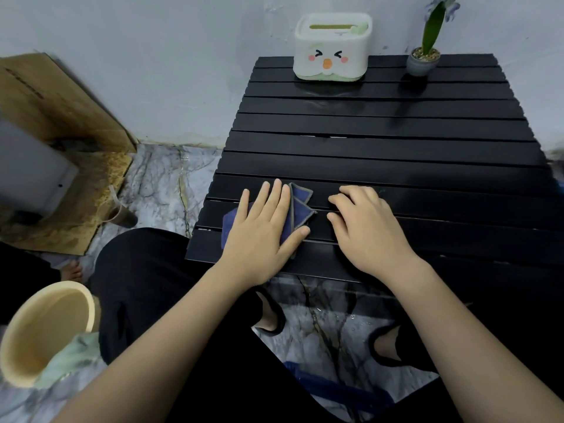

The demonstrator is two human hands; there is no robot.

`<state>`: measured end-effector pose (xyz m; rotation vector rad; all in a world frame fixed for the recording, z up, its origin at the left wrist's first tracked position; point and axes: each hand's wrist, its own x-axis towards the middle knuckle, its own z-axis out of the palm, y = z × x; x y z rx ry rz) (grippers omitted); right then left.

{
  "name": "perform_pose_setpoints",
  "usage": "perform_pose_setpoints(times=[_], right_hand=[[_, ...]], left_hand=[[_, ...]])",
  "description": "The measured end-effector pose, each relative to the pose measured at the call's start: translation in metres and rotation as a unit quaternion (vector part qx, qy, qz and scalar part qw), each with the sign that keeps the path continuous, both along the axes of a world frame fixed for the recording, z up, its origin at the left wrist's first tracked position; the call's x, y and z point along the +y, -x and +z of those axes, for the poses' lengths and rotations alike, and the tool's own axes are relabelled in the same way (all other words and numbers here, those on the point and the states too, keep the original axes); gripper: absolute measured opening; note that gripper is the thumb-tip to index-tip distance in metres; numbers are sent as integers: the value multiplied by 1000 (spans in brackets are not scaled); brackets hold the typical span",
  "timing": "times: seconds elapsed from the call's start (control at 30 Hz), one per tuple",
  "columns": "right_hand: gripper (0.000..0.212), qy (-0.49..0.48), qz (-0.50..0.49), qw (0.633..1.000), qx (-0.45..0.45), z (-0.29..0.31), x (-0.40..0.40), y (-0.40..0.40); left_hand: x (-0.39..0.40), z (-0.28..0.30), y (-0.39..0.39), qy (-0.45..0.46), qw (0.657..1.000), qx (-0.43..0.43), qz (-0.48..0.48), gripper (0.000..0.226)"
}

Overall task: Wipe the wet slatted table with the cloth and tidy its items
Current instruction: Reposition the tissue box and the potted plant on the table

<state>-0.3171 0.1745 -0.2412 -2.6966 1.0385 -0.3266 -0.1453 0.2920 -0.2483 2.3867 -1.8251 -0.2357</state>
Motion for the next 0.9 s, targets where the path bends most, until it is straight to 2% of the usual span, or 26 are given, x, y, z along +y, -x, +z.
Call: perform_pose_setpoints(times=[0.1, 0.23, 0.33, 0.47, 0.57, 0.73, 0.9], right_hand=[[30, 7, 2, 1000, 3, -1, 1, 0], [30, 17, 8, 1000, 10, 1, -3, -2], [39, 9, 9, 1000, -11, 5, -14, -4], [49, 9, 2, 999, -51, 19, -53, -14], [50, -9, -12, 995, -96, 31, -98, -24], [48, -50, -35, 979, -193, 43, -181, -41], [68, -105, -45, 964, -239, 45, -260, -79]], left_hand=[[0, -4, 2, -9, 1000, -28, -2, 82], [-5, 1, 2, 17, 998, 62, 24, 80], [-20, 9, 1, 89, 984, 146, 53, 68], [-65, 31, -13, 185, 964, 182, 61, 50], [-106, 50, -34, 230, 944, 234, 28, 44], [-177, 65, -82, 265, 944, 192, -30, 46], [-248, 49, -134, 232, 956, 181, -5, 67]])
